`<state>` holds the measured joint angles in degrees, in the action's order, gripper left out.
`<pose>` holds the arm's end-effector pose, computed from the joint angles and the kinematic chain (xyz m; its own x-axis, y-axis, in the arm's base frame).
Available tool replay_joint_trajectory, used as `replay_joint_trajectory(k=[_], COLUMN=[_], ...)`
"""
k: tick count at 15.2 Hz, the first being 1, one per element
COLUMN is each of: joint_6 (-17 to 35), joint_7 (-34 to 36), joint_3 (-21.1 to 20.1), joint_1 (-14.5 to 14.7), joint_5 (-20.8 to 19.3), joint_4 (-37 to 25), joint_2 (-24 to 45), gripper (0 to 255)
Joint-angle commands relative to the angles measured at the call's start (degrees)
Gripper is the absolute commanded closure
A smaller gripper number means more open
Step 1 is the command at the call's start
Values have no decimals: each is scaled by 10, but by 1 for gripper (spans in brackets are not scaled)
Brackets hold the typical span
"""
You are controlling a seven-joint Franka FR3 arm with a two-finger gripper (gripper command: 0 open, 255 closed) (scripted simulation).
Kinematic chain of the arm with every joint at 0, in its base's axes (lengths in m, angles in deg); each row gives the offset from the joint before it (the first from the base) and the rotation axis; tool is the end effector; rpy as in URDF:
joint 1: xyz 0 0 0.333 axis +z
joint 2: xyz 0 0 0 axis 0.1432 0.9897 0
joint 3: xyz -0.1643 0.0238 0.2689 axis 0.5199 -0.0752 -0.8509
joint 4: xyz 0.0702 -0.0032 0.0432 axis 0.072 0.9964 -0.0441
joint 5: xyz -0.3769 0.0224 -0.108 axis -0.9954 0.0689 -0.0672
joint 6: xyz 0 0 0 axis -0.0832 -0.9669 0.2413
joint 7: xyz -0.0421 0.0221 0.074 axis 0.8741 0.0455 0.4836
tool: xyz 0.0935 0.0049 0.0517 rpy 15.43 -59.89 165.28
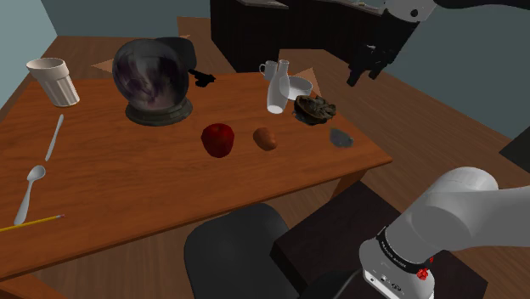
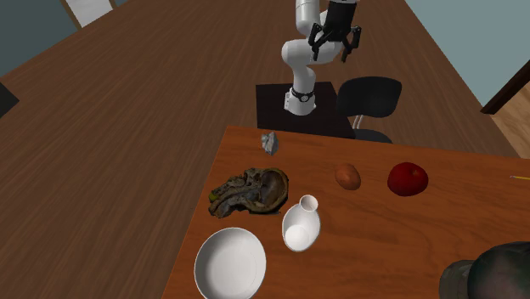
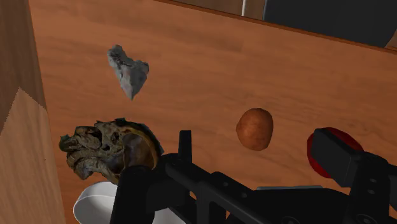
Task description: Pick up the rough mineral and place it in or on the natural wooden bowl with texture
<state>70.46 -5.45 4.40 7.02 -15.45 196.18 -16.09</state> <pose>0.3043 -0.0101 0.6252 0.9830 -0.0384 0.1796 -0.0516 -0.9963 0.0692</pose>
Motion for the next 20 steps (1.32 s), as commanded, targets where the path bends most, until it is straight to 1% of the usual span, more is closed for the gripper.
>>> replay_joint_trajectory(k=[1, 6, 11, 16, 20], joint_6=[0, 82, 170, 270, 360], joint_7=[0, -52, -107, -167, -218], joint_3=[0, 51, 109, 177, 239], joint_1=[0, -10, -27, -46, -57], joint_5=[0, -26, -58, -92, -117], joint_4=[0, 98, 177, 236, 266], joint_2=[0, -31, -38, -12, 37], gripper=[0, 0, 0, 0, 0])
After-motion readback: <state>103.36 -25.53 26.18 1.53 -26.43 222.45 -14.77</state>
